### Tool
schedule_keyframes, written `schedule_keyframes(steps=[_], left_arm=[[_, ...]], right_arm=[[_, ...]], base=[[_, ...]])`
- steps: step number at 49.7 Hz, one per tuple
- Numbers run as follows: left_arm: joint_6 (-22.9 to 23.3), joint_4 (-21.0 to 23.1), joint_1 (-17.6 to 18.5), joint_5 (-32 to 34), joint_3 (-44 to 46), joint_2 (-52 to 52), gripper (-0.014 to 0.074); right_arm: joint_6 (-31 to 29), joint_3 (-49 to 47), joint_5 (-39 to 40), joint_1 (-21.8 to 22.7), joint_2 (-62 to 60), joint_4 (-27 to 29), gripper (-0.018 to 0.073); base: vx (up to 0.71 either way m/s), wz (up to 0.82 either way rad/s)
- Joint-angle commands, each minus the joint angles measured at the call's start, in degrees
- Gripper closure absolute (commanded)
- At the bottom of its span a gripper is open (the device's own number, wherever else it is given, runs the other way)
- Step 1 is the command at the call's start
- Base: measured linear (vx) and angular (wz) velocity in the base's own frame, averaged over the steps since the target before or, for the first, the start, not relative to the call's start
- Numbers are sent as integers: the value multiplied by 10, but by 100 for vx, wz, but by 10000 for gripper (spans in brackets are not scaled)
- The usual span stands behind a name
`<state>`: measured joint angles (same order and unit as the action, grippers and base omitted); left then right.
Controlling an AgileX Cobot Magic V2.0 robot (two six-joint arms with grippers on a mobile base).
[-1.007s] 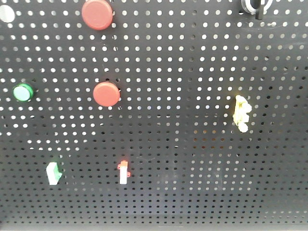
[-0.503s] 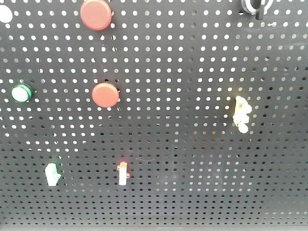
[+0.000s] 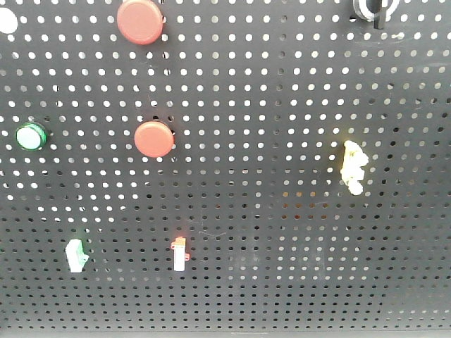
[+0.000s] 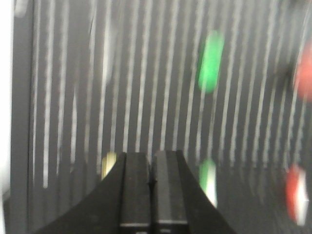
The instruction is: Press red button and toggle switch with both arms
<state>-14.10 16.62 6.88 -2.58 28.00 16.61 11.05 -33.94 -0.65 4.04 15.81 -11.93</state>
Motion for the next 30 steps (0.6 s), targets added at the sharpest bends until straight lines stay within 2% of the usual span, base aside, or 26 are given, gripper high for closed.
schedule_keyframes(steps=[1, 7, 14, 21, 24, 27, 30], left_arm=[[-36, 5, 1, -20, 126, 97, 594], [-34, 6, 1, -63, 217, 174, 594], [-26, 11, 0, -72, 263, 222, 594], [-20, 72, 1, -109, 285, 229, 594], [-54, 106, 8, -138, 302, 234, 594], [-152, 163, 30, -172, 325, 248, 594], [-240, 243, 52, -198, 348, 264, 594]], right_arm=[[-6, -106, -1, 1, 81, -14, 562], [6, -179, -20, 1, 151, -1, 562], [20, -209, -17, 1, 187, 26, 562], [20, -205, -24, 1, 190, 38, 562], [20, -205, -45, 1, 190, 49, 562], [20, -205, -63, 1, 190, 52, 562], [20, -205, -82, 1, 191, 52, 562]], base=[[0, 0], [0, 0], [0, 0], [0, 0], [0, 0], [0, 0], [0, 0]])
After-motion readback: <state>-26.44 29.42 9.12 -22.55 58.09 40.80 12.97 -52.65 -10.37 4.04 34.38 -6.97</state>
